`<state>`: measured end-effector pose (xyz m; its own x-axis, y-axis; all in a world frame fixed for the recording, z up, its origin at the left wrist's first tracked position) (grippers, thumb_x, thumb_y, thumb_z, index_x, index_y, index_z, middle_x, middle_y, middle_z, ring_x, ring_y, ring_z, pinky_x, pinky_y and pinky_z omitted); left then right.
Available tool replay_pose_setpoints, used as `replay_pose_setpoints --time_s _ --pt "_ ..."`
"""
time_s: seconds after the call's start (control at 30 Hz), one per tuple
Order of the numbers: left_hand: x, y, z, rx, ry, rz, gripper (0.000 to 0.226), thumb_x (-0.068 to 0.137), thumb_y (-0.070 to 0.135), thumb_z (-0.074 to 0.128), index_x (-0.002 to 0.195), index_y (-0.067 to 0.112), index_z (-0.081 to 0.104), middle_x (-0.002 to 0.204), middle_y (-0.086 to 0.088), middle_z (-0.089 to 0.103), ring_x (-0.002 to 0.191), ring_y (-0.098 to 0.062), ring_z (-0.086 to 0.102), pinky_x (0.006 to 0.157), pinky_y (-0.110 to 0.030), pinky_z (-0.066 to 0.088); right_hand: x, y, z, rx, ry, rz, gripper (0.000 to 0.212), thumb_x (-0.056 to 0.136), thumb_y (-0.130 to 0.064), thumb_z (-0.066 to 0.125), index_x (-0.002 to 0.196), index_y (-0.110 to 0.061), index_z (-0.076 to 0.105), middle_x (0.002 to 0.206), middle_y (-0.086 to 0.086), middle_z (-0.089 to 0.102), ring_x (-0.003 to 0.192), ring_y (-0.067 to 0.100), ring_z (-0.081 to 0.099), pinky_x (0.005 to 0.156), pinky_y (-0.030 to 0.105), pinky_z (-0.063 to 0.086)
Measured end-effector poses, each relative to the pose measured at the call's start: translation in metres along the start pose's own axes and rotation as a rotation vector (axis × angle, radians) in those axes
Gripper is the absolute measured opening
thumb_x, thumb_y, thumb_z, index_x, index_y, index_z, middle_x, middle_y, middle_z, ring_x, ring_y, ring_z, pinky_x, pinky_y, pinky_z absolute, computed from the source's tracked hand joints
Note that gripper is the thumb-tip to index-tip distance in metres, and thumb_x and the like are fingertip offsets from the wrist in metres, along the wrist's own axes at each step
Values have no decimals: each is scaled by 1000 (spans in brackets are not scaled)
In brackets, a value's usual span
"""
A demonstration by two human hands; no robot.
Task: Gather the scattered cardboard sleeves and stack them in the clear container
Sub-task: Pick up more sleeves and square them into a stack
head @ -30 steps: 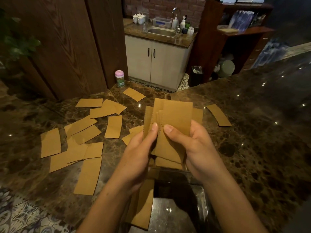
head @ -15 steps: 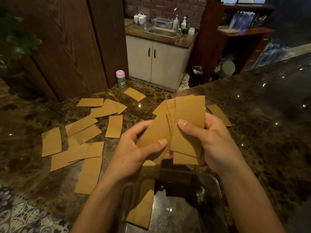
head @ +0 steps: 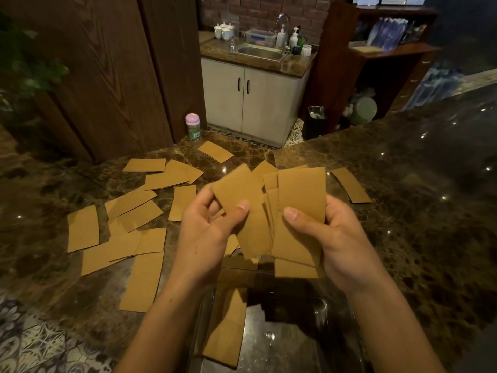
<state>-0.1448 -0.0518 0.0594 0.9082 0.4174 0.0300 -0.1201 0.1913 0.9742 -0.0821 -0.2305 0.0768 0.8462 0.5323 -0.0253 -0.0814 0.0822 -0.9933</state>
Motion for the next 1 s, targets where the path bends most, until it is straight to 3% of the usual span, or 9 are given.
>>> replay_pose_setpoints --time_s 0.2,0.37,0.47,0.53,0.57,0.63,0.7,0.83,1.0 --pt "-15 2 30 -155 -128 -125 24 96 37 51 107 35 71 100 2 77 93 -16 74 74 -31 59 4 15 29 93 9 -28 43 93 -27 62 134 -37 57 117 -7 74 108 12 72 83 30 61" --pt "-20 -5 38 -416 -161 -295 32 98 27 54 125 14 66 104 -12 76 92 -24 75 71 -31 61 5 24 44 -497 88 -203 70 91 -47 57 149 -52 20 162 -14 22 133 9 49 110 37 47" --pt "-18 -5 27 -467 -159 -302 38 99 23 52 135 32 58 113 -15 73 92 -29 72 73 -42 60 -3 16 34 -589 -34 -206 62 84 -45 78 131 -49 37 164 -30 -2 131 -4 46 95 22 56" --pt "-15 -4 19 -451 -162 -297 36 99 30 52 131 44 58 112 -13 70 87 -26 67 71 -41 54 -10 15 28 -727 -252 -211 64 71 -49 89 122 -47 49 163 -35 -8 144 -14 19 101 8 44" --pt "-14 -5 16 -445 -163 -314 33 98 36 52 130 43 59 110 -14 67 85 -25 64 71 -39 51 -14 15 26 -807 -343 -224 66 68 -51 90 120 -47 51 164 -34 -9 147 -16 7 105 2 33" --pt "-17 -10 14 -452 -196 -376 36 96 47 52 128 34 60 112 -16 61 87 -26 60 72 -40 49 -16 19 25 -908 -380 -267 66 66 -55 90 117 -48 50 167 -28 -2 152 -5 8 113 12 25" --pt "-23 -17 17 -491 -258 -432 41 93 51 54 129 31 59 114 -17 59 84 -26 61 67 -38 52 -15 21 21 -913 -291 -269 63 63 -55 91 110 -46 50 164 -27 11 149 4 27 109 22 35" --pt "-32 -28 20 -526 -318 -503 43 93 53 53 132 36 56 105 -16 56 71 -23 57 56 -33 51 -16 24 17 -920 -306 -225 68 59 -60 92 107 -42 48 162 -28 16 140 -1 36 111 29 40" --pt "-34 -31 15 -688 -476 -589 50 94 48 51 140 29 51 116 -22 57 90 -36 60 77 -48 56 -22 20 14 -948 -288 -180 77 55 -65 90 109 -40 42 145 -30 32 121 -2 48 100 24 45"
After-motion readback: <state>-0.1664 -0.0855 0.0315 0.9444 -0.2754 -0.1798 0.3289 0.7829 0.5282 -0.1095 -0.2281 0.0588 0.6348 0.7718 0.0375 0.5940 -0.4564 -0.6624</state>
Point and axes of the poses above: each hand's wrist, its own x-axis towards the middle knuckle, its own z-axis out of the palm, y = z × x, the point moved 2 cm from there along x, towards the middle knuckle
